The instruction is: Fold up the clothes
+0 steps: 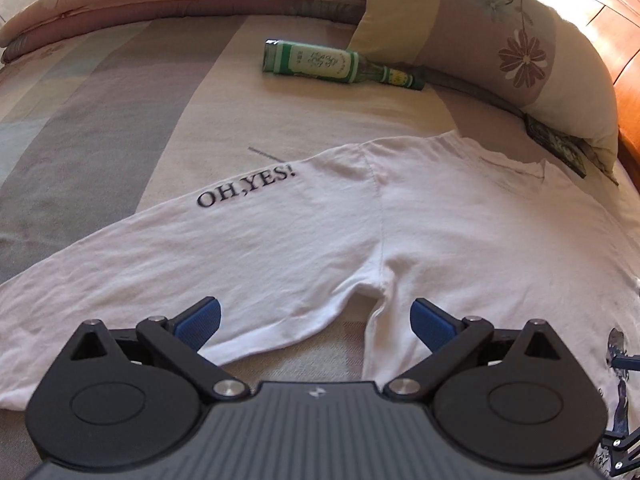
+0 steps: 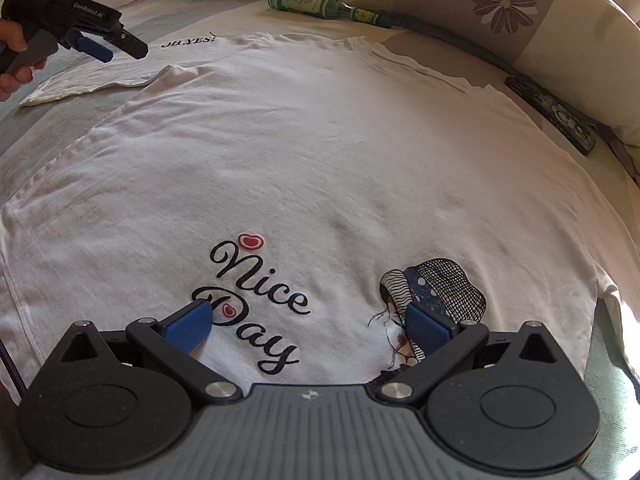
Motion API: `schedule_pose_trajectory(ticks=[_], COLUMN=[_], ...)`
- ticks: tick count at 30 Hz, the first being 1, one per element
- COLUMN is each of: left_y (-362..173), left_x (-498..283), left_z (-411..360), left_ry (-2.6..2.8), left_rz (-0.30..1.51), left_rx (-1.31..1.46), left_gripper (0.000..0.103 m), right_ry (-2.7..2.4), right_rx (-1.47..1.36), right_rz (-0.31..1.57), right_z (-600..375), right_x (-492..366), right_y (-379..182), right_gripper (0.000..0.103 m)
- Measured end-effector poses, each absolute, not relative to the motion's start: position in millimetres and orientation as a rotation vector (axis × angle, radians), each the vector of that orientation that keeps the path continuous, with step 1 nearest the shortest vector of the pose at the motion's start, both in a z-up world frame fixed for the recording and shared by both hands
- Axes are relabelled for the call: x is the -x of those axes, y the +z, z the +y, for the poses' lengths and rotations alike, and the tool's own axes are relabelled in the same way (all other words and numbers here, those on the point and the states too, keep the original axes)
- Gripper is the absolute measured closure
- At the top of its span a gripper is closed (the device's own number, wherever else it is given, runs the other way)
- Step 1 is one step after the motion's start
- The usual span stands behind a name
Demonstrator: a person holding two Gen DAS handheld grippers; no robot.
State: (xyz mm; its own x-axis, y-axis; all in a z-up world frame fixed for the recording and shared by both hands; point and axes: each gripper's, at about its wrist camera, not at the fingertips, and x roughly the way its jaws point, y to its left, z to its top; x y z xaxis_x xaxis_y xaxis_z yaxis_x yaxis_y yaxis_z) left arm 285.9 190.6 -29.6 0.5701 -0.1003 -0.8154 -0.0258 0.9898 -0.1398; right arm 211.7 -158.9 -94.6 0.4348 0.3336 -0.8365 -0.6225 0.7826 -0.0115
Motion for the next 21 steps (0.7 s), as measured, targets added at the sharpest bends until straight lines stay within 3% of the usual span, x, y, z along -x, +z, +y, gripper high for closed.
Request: schedule_pose_trajectory(ticks=[7, 13, 21], left_y=[-45, -67, -44], left_x=[-345, -343, -346], left_z=[129, 125, 118], left_ry=[-0.16, -0.127, -0.113], left_rz=[1.003, 1.107, 1.109], left_rx=[0.108, 0.126, 0.12], left_gripper=[0.003, 0.003, 0.003], right_ry=[0.604, 0.605, 0.604], right_rx=[0.347, 0.339, 0.33], right_rz=[0.963, 0.943, 0.933], right_z=[-157, -160, -161], right_x=[-213, -210, -209], right_y=[-94, -95, -96], right_gripper=[0.0, 0.0, 0.0])
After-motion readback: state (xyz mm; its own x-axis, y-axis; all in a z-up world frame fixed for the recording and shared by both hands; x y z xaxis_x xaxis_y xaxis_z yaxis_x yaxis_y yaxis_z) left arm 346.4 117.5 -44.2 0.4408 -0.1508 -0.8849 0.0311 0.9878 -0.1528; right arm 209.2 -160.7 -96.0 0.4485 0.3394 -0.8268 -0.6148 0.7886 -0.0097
